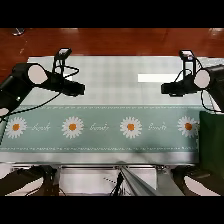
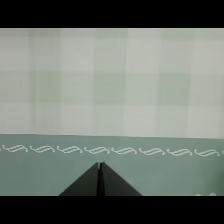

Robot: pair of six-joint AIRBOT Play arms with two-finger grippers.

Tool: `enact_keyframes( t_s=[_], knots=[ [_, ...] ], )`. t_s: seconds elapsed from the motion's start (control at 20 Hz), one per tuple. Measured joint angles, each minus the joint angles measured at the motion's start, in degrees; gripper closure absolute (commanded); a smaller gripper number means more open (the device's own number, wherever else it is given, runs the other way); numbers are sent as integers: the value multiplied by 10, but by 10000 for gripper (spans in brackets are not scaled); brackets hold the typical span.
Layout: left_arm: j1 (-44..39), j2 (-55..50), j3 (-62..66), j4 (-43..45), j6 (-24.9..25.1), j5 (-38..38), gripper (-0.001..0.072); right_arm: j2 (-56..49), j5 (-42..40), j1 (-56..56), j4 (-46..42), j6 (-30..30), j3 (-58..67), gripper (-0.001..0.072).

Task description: Fold the shirts.

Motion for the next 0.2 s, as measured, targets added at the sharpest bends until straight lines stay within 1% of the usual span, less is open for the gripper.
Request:
enact_keyframes(
  t_s=[0.2],
  knots=[
    [0, 0, 0, 1, 0, 0, 687, 0, -2, 0, -1, 0, -1, 688]
  ],
)
